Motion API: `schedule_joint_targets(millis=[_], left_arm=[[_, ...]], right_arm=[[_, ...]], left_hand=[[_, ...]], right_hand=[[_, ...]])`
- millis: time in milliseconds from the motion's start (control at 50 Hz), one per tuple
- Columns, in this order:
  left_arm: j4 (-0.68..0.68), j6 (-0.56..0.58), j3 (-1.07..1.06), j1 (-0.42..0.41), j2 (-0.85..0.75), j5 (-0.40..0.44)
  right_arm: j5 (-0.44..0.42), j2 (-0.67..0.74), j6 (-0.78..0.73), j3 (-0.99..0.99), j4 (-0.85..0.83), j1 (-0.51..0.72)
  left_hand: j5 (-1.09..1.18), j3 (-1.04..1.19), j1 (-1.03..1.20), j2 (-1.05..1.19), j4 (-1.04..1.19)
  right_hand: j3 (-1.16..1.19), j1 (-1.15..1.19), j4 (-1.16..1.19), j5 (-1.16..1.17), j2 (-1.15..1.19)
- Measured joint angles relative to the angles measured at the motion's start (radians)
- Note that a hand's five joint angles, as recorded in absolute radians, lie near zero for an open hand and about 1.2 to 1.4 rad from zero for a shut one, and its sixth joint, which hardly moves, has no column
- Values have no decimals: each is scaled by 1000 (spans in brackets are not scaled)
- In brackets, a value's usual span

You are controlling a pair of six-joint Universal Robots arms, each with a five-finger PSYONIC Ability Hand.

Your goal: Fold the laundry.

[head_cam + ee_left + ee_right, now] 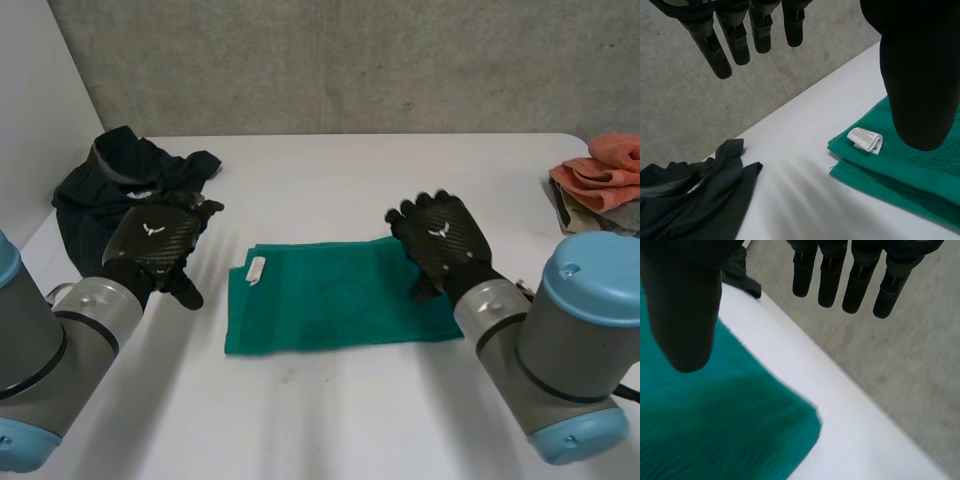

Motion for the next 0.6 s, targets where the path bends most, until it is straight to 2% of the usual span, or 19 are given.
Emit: schedule_joint_targets(millis=[160, 360, 420, 480, 520, 600], left_arm=[[-3, -42, -3, -32, -3, 4], [-1, -49, -2, -62, -8, 0], [-1, -48, -2, -64, -11, 0], [-1, -48, -4, -62, -13, -1], [-1, -47, -6, -61, -13, -1], [0, -47, -10, -59, -11, -1]], right_arm=[[-111, -3, 136, 63, 119, -137], [-159, 54, 122, 93, 103, -211], [-156, 92, 107, 87, 92, -218], [-149, 130, 93, 76, 79, -227], [-137, 144, 88, 68, 71, -237], [-106, 136, 83, 64, 52, -252]], left_hand=[[0, 0, 0, 0, 0], [0, 0, 0, 0, 0], [0, 0, 0, 0, 0], [0, 0, 0, 0, 0], [0, 0, 0, 0, 0], [0, 0, 0, 0, 0]], right_hand=[[3, 22, 40, 70, 4], [20, 38, 53, 85, 19], [118, 131, 145, 173, 124], [529, 512, 545, 563, 544], [740, 625, 753, 753, 745], [780, 643, 805, 783, 755]])
